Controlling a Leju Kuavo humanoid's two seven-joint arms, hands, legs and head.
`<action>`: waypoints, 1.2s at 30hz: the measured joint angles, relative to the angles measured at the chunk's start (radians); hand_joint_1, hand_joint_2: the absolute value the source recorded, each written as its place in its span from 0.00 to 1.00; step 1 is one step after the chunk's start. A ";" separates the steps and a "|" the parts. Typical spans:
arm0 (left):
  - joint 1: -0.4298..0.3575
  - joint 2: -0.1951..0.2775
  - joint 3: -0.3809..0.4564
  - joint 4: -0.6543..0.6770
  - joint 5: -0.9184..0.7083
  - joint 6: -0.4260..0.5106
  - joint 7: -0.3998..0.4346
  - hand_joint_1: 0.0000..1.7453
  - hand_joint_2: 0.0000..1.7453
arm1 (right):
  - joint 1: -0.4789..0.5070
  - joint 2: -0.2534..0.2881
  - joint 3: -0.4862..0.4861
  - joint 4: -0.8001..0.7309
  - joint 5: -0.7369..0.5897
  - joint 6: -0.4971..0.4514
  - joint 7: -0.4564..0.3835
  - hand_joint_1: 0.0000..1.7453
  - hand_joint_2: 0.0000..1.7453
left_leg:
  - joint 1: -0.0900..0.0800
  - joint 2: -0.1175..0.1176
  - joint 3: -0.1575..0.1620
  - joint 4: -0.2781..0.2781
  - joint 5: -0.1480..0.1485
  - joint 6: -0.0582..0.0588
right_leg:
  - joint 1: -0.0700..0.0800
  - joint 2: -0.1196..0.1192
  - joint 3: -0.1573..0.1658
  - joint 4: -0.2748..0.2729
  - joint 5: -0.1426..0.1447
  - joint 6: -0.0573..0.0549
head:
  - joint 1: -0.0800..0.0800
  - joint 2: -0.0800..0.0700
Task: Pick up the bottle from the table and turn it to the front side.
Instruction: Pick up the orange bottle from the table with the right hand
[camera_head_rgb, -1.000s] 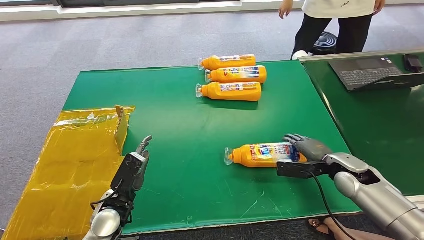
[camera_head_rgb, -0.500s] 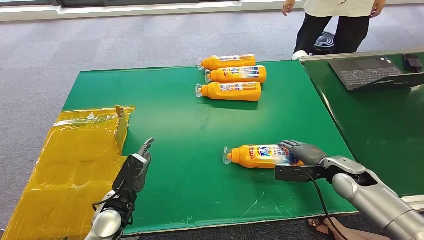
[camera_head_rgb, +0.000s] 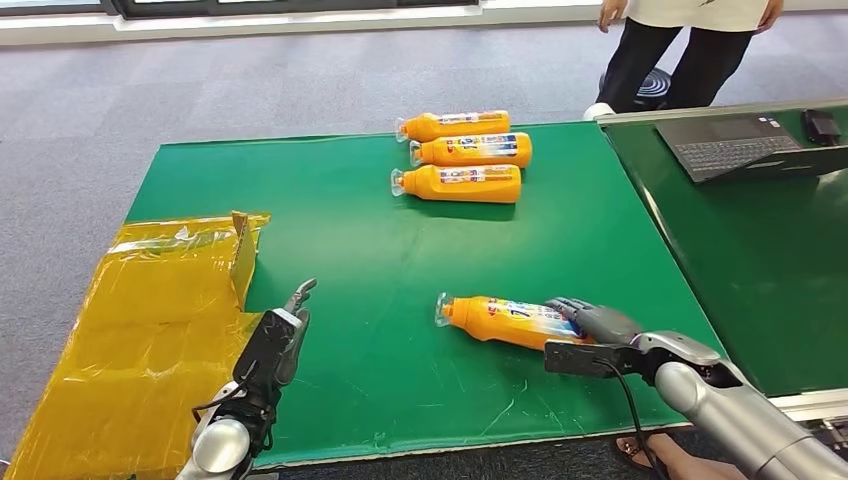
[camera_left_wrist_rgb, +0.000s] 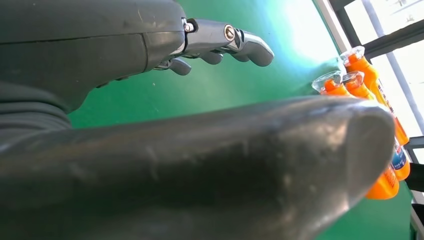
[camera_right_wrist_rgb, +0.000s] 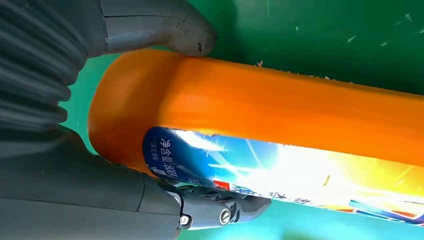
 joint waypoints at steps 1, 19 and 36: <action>-0.001 -0.001 0.000 0.001 0.000 0.000 0.000 0.00 0.00 | 0.002 0.001 -0.001 0.001 0.000 0.001 0.000 0.00 1.00 | 0.000 0.000 0.000 0.000 0.000 0.000 | 0.000 0.000 0.000 0.000 0.000 0.000 | 0.000 0.000; -0.023 -0.029 0.000 0.038 0.018 0.015 0.010 0.00 0.00 | -0.052 0.113 0.009 0.172 -0.037 0.036 0.040 1.00 1.00 | 0.002 0.018 0.032 0.000 -0.018 -0.001 | 0.005 0.015 0.034 -0.002 -0.011 -0.003 | 0.000 0.000; -0.012 -0.031 0.000 0.026 0.018 0.015 0.010 0.00 0.00 | -0.060 0.124 0.013 0.184 -0.045 0.037 0.041 1.00 1.00 | 0.002 0.018 0.036 0.000 -0.023 -0.001 | 0.005 0.015 0.039 -0.002 -0.017 -0.003 | 0.000 0.000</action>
